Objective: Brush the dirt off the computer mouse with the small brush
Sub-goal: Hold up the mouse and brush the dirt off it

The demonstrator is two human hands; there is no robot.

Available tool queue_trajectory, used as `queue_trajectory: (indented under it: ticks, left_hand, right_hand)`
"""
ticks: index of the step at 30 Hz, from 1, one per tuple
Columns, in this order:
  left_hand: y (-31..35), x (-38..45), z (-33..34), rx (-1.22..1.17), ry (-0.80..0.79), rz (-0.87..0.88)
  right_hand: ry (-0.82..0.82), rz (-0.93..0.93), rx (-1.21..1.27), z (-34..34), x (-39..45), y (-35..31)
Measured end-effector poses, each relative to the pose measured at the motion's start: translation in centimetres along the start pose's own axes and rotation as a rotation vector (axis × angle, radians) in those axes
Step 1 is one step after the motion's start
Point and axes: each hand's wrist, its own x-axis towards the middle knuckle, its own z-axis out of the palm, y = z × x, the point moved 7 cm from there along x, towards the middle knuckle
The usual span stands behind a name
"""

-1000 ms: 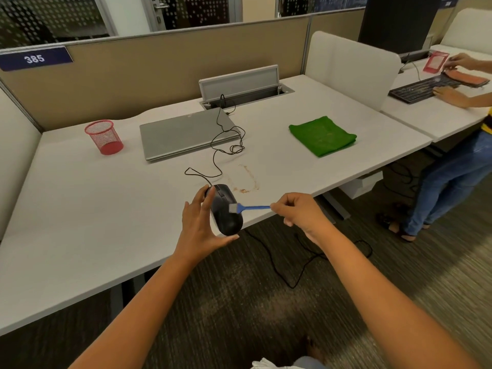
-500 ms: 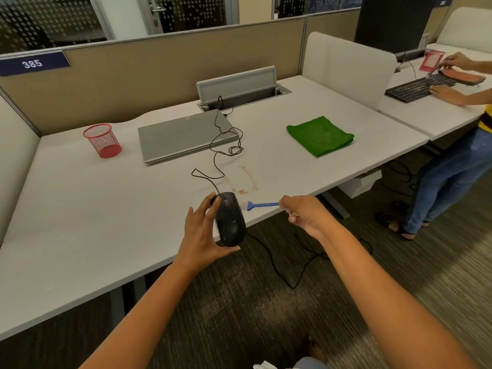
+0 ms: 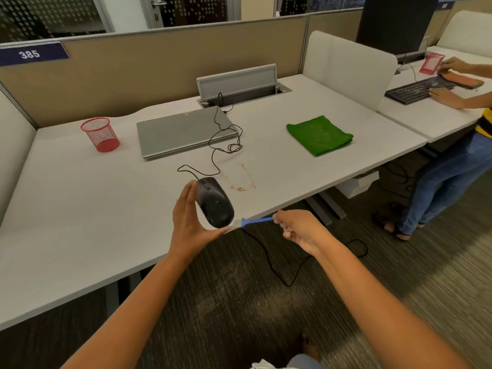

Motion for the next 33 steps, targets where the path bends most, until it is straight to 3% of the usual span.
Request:
queue_trajectory:
  ticks: [4, 9, 15, 20, 24, 28, 33]
  left_hand:
    - [-0.6, 0.2, 0.1, 0.021, -0.006, -0.026]
    - [-0.2, 0.6, 0.3, 0.051, -0.031, 0.025]
    - [-0.2, 0.7, 0.0, 0.019, 0.006, 0.014]
    - [-0.8, 0.6, -0.1, 0.031, -0.014, -0.012]
    - [-0.6, 0.6, -0.1, 0.061, -0.024, 0.016]
    - [0.0, 0.7, -0.1, 0.066, -0.025, 0.026]
    - [0.3, 0.6, -0.6, 0.073, -0.011, 0.018]
  right_hand:
    - [-0.065, -0.150, 0.154, 0.5, -0.4, -1.1]
    - [-0.123, -0.435, -0.167, 3.1, -1.8, -3.4]
    - [-0.049, -0.658, -0.465, 2.3, -3.0, -4.2]
    - [0.029, -0.696, -0.451, 0.5, -2.9, -4.8]
    - [-0.033, -0.680, -0.319, 1.0, -3.0, -5.0]
    - [-0.094, -0.637, -0.368, 2.1, -2.8, -4.4]
    - [0.011, -0.593, -0.328, -0.3, -2.1, -4.0]
